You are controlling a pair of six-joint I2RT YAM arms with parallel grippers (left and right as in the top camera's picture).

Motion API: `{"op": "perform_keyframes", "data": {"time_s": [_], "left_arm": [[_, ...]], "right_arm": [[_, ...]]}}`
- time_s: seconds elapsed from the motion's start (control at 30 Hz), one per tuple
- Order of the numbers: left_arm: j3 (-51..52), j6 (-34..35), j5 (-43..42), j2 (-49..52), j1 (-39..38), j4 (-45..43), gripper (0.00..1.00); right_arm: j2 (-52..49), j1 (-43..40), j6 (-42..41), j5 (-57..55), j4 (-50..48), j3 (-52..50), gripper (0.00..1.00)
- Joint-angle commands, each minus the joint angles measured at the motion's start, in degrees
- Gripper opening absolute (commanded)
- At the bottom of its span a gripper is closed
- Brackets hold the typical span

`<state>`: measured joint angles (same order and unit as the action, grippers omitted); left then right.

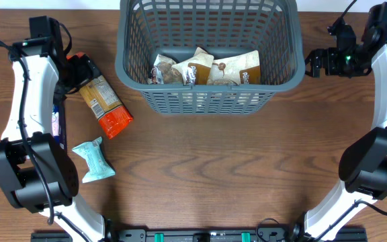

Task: Pack container
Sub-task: 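Reach the left gripper to the spaghetti package and grasp it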

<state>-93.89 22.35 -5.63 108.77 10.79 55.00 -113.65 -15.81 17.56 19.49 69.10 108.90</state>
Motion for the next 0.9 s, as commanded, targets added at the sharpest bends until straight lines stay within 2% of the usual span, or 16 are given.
{"op": "perform_keyframes", "data": {"time_s": [0.0, 0.47, 0.87], "left_arm": [[-1.03, 0.79, -1.25, 1.38, 0.17, -1.22, 0.99], [-1.03, -1.6, -1.14, 12.85, -0.11, -4.9, 0.99], [-1.01, -3.89, 2.49, 18.23, -2.97, -6.36, 0.99]], "right_arm": [[0.11, 0.15, 0.5, 0.44, -0.15, -0.39, 0.99], [0.11, 0.15, 0.92, 0.46, -0.15, -0.39, 0.99], [0.11, 0.15, 1.33, 0.46, -0.15, -0.39, 0.99]]}}
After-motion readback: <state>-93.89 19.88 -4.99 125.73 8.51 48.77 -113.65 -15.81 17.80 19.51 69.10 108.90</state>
